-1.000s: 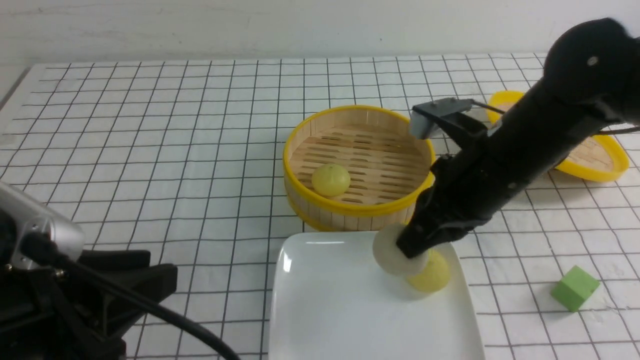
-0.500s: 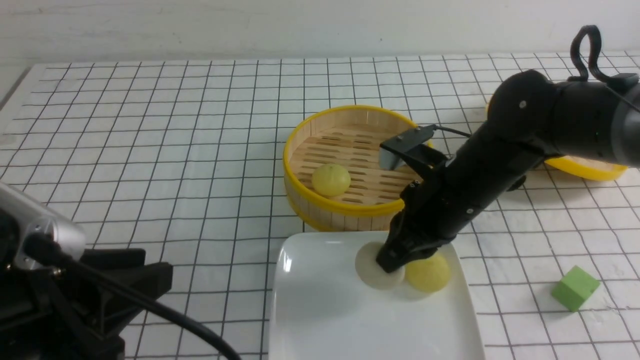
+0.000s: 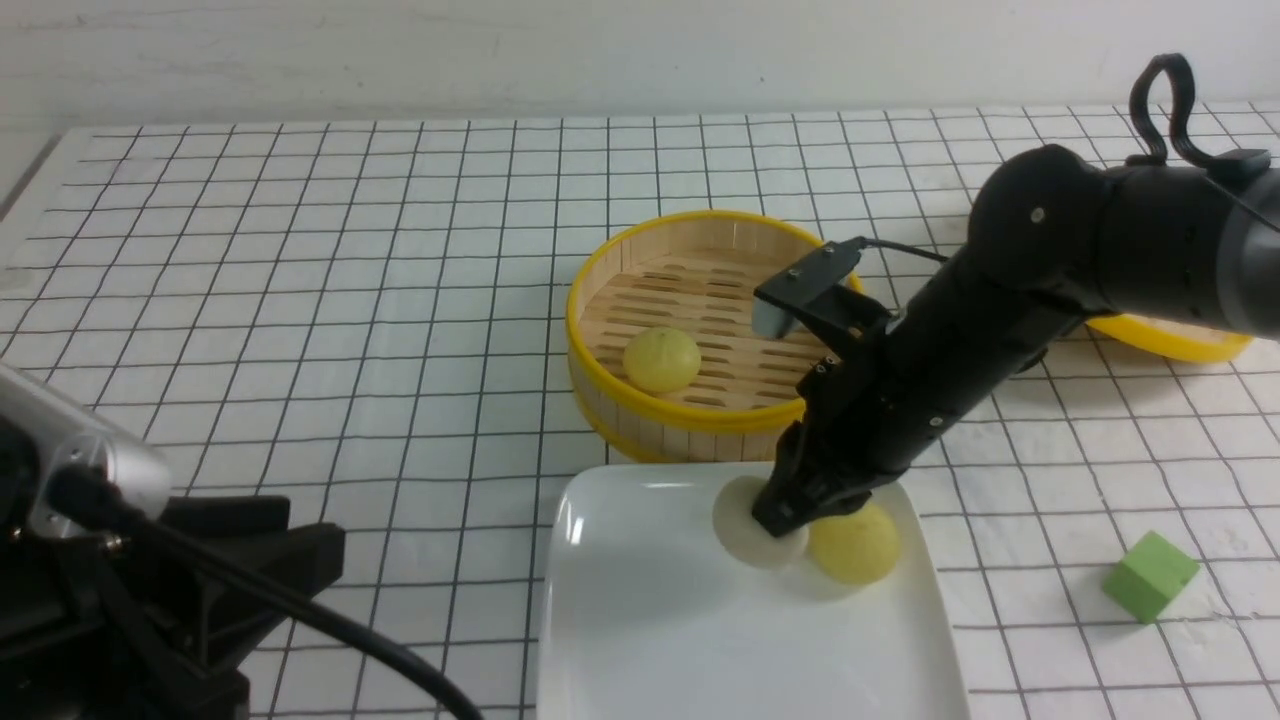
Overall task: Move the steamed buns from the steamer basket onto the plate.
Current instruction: Use the right arm to put the steamed stuffed bun into the plate, then use the left arm to grab the steamed stuffed bun that is closest to it
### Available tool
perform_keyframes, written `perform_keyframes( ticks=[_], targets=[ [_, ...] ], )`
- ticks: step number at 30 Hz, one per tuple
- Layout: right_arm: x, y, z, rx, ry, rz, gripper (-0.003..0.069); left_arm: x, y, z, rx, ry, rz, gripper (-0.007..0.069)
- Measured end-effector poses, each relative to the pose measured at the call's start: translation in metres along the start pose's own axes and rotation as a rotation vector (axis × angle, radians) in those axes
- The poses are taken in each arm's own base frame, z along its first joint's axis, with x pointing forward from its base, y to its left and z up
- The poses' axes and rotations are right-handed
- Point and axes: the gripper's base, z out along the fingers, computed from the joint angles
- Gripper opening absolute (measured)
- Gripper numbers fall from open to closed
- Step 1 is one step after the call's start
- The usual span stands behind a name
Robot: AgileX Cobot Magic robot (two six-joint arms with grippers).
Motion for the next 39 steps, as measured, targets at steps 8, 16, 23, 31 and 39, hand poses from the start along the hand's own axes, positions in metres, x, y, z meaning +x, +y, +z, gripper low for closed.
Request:
perform_keyframes(
  ticks=[8, 16, 23, 31, 39],
  targets=[
    [0.000, 0.000, 0.000, 0.001, 0.003, -0.022, 0.0353, 0.000, 0.000, 0.000, -0.001, 0.000, 0.000, 0.0302],
    [-0.001, 0.001, 0.000, -0.014, -0.010, -0.016, 0.0382, 0.000, 0.000, 0.000, -0.001, 0.000, 0.000, 0.0302],
    [-0.009, 0.013, -0.022, -0.021, -0.105, -0.062, 0.0382, 0.000, 0.000, 0.000, 0.000, -0.001, -0.001, 0.0302],
    [-0.016, 0.056, -0.123, 0.104, -0.339, -0.189, 0.0382, 0.000, 0.000, 0.000, -0.001, -0.002, -0.001, 0.0302],
    [0.020, 0.095, -0.215, 0.300, -0.465, -0.173, 0.0382, -0.002, 0.002, 0.000, -0.022, -0.023, -0.007, 0.0302]
  ],
)
